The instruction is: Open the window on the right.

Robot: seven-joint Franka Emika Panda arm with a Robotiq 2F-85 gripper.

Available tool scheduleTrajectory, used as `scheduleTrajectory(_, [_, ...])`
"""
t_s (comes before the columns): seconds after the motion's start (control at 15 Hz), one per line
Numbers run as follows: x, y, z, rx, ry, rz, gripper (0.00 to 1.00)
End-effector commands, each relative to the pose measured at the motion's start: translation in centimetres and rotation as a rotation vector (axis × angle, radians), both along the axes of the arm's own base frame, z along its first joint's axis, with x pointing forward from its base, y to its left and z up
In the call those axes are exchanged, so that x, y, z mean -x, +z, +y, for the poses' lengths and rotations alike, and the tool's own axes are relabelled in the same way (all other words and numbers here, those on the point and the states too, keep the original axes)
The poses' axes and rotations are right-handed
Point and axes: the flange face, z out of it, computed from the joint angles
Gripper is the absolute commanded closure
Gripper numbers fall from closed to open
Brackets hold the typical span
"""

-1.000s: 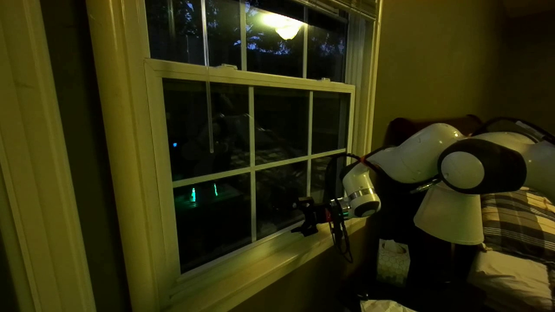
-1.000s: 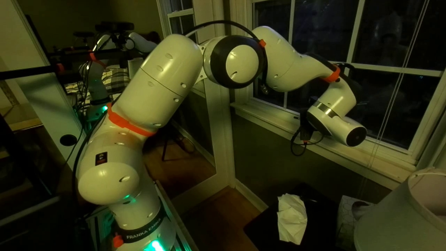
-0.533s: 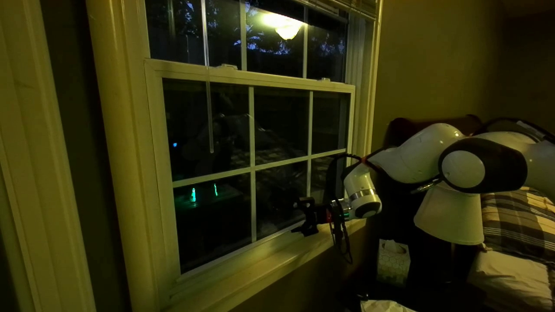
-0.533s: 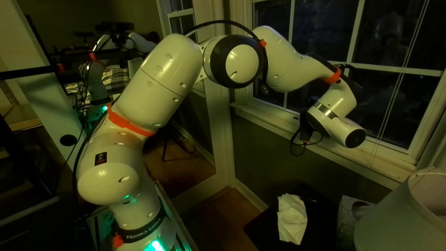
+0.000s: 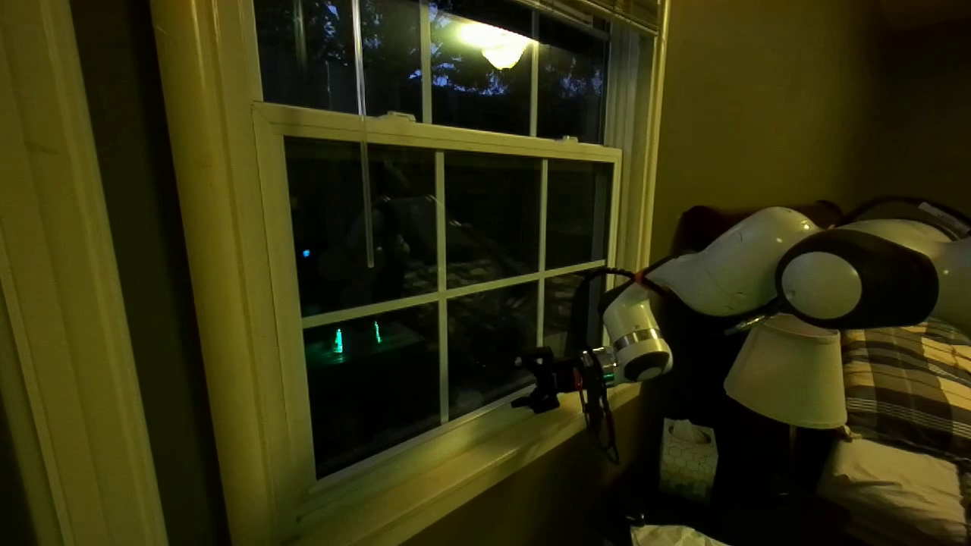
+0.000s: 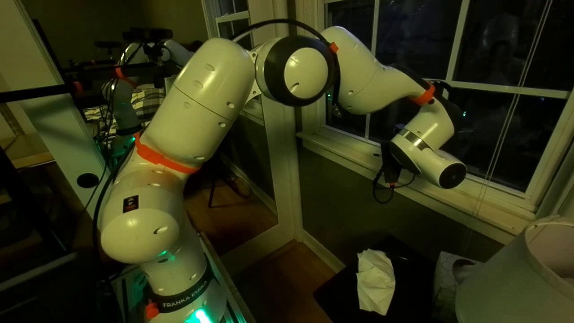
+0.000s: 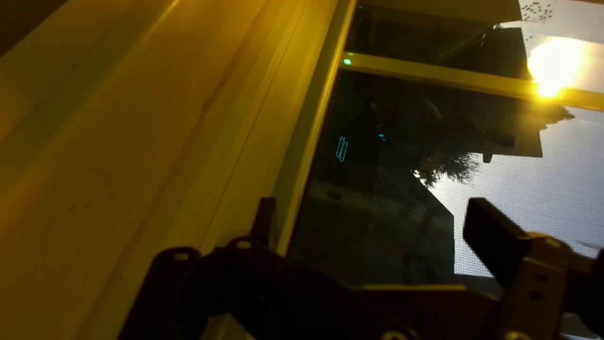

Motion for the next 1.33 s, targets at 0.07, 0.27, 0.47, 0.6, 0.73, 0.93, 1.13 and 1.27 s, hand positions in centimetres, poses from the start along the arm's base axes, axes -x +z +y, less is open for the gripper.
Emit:
scheduleTrajectory(0.07, [2.9,6.7,-0.1,-0.074,0.028,-0.107,0.00])
scheduleTrajectory(0.27, [3.9,11.1,-0.2,-0.144,0.070,-0.203,0.00])
scheduleTrajectory(0.47, [5.8,19.0,-0.7,-0.192,0.111,-0.271,0.00])
scheduleTrajectory(0.6, [7.6,23.4,-0.3,-0.231,0.140,-0.222,0.00])
scheduleTrajectory(0.73, [7.8,24.3,0.3,-0.285,0.142,-0.127,0.00])
scheduleTrajectory(0.93, [7.4,23.3,0.8,-0.347,0.117,0.011,0.00])
scheduleTrajectory(1.13, [6.9,23.1,0.6,-0.335,0.103,0.006,0.00])
scheduleTrajectory(1.27, [6.6,22.1,0.8,-0.335,0.101,0.018,0.00])
